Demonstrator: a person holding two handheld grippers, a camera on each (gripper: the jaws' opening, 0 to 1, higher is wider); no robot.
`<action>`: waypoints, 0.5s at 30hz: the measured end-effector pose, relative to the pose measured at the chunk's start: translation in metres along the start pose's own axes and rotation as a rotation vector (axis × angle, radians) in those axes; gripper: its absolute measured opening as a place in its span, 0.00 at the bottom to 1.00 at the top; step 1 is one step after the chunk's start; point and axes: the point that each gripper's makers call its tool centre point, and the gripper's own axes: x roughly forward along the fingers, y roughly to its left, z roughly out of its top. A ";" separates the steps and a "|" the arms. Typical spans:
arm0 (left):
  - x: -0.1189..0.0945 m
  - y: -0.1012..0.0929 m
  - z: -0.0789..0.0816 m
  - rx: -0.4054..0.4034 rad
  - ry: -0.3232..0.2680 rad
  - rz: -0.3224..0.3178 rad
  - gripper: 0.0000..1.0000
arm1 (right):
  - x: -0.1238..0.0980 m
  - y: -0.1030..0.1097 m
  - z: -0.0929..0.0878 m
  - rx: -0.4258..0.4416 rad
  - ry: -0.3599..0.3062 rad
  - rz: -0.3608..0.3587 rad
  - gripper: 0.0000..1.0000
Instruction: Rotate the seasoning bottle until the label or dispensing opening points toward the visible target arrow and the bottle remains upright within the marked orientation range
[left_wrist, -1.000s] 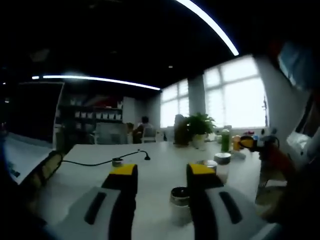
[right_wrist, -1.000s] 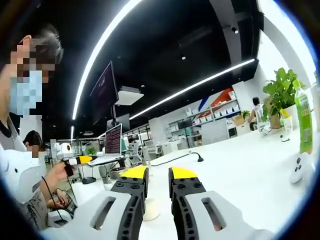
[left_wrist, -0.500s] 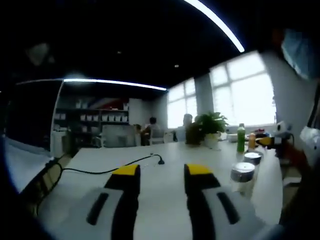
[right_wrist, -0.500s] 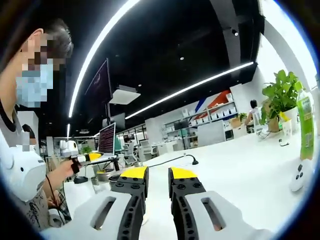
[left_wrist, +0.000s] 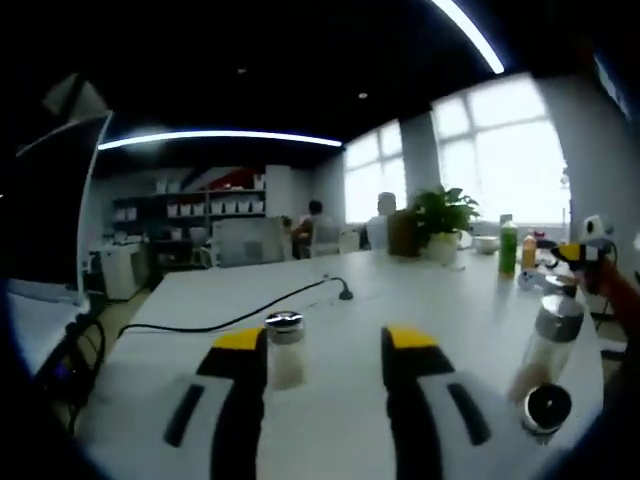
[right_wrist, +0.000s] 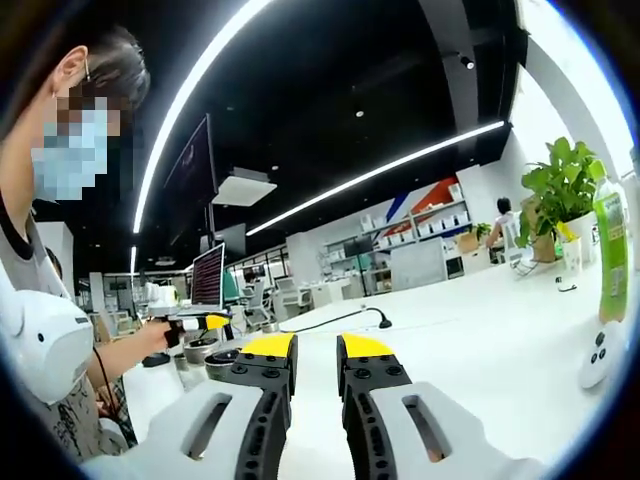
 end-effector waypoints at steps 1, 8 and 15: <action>0.003 0.003 0.002 -0.006 -0.005 0.005 0.48 | 0.000 0.000 0.000 -0.001 0.000 -0.001 0.14; 0.027 0.016 -0.003 -0.123 0.016 0.004 0.45 | -0.003 -0.005 -0.011 0.016 0.024 -0.026 0.14; 0.051 0.017 -0.018 -0.015 0.039 0.009 0.45 | -0.002 -0.011 -0.007 0.023 0.013 -0.033 0.14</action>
